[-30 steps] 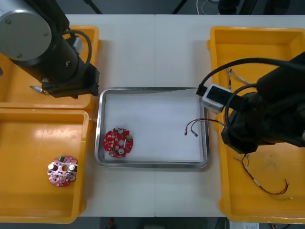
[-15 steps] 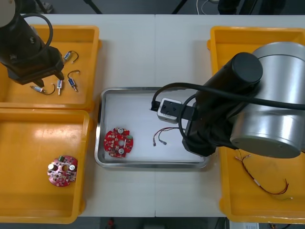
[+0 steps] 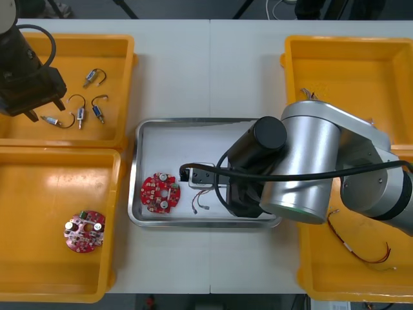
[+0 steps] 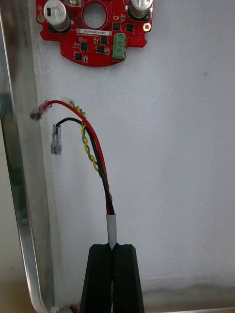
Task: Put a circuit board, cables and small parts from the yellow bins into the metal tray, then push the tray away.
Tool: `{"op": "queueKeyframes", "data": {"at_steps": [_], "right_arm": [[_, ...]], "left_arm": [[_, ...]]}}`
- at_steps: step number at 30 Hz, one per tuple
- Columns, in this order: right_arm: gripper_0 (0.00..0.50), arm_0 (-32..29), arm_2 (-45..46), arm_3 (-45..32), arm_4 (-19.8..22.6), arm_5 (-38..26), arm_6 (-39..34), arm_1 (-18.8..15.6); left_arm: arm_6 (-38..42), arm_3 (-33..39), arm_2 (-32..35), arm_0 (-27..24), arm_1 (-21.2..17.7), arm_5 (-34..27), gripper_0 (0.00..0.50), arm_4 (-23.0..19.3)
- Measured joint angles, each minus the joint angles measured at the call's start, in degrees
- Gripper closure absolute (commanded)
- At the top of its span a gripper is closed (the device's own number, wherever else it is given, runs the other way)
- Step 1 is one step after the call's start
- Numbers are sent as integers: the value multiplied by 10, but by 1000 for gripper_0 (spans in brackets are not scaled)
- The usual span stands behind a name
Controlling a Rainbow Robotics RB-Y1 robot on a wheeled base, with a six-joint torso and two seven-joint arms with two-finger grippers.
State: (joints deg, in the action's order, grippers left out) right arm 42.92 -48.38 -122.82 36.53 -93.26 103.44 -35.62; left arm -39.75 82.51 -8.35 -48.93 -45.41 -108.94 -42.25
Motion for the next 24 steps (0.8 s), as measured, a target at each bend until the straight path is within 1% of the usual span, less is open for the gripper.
{"op": "queueKeyframes", "data": {"at_steps": [7,13,16,18,19,20,21,22,23,24], "right_arm": [[500,0,-17,65,0,44,77,8],[500,0,-32,118,0,89,99,12],[500,0,-41,133,-1,116,107,12],[500,0,-45,136,-6,120,107,12],[405,0,-46,136,-9,120,107,12],[345,0,-47,136,-10,120,107,12],[227,0,-47,136,-11,120,107,12],[97,0,-47,136,-12,120,107,12],[30,0,-47,136,-14,120,107,12],[0,0,-47,136,-17,120,107,12]], "left_arm": [[0,-54,29,-4,0,51,0,0],[-1,-104,33,-5,0,109,0,4],[-1,-130,33,-5,0,134,0,4],[-1,-145,33,-5,0,148,0,4],[-1,-153,33,-5,0,156,0,4],[-1,-161,33,-5,0,162,0,4],[-1,-169,33,-5,0,169,0,4],[-1,-176,33,-5,0,175,0,4],[-1,-183,32,-5,0,181,0,4],[-2,-190,31,-5,0,190,0,4]]}}
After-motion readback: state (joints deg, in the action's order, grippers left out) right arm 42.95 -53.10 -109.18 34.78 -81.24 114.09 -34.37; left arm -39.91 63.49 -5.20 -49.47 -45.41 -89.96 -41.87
